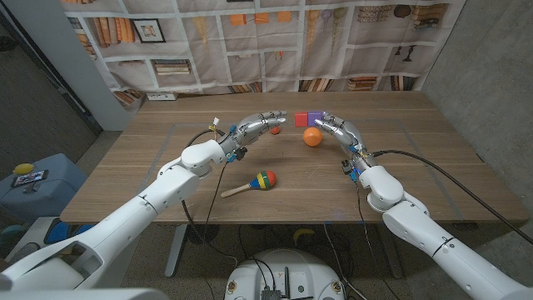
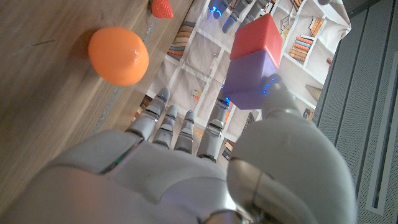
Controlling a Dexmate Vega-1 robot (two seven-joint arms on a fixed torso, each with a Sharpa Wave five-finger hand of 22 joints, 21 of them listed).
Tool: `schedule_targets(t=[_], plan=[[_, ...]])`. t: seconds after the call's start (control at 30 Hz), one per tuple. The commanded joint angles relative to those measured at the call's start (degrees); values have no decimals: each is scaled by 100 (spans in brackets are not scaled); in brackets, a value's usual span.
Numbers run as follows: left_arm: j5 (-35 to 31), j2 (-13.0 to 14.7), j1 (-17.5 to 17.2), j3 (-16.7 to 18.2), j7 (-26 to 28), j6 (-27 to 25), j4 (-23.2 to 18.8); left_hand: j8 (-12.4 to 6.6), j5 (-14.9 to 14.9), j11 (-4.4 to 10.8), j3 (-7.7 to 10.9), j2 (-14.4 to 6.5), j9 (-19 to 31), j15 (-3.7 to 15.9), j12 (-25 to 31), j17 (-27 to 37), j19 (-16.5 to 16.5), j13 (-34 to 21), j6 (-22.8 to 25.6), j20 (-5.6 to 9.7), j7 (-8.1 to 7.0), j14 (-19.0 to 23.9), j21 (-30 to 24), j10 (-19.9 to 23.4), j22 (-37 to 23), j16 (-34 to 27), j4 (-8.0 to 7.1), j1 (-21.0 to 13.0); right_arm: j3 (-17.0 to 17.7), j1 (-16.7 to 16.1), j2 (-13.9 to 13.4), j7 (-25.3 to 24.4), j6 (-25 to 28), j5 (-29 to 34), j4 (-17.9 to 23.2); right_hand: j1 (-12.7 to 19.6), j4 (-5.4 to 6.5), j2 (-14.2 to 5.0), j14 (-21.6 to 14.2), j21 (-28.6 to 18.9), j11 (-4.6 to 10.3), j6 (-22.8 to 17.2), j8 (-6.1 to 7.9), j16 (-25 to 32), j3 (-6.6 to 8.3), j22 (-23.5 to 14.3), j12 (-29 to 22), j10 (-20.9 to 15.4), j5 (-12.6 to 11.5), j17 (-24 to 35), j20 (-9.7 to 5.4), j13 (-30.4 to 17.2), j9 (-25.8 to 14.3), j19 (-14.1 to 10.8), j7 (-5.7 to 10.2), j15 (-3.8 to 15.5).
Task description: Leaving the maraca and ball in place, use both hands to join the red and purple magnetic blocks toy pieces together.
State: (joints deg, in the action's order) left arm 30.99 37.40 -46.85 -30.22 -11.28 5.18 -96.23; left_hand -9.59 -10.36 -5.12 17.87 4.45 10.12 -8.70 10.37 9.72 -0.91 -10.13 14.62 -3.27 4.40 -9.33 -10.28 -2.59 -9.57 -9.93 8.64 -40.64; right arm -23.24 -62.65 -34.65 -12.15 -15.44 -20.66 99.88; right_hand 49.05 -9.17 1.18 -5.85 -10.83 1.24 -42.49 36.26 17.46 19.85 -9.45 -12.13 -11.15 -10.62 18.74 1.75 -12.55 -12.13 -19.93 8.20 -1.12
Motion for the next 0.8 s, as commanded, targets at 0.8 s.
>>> schedule_targets(t=[0.8], plan=[[162, 511, -630, 685, 865, -183, -526, -80, 19, 324, -27, -222, -1, 299, 120, 11, 143, -6, 51, 134, -287, 306, -68, 253, -27, -59, -135, 418, 316, -265, -728, -91, 398, 504, 351, 245, -4, -270, 74, 2, 23, -202, 44, -65, -11, -32, 14, 5, -25, 32, -39, -6, -5, 33, 217, 2]])
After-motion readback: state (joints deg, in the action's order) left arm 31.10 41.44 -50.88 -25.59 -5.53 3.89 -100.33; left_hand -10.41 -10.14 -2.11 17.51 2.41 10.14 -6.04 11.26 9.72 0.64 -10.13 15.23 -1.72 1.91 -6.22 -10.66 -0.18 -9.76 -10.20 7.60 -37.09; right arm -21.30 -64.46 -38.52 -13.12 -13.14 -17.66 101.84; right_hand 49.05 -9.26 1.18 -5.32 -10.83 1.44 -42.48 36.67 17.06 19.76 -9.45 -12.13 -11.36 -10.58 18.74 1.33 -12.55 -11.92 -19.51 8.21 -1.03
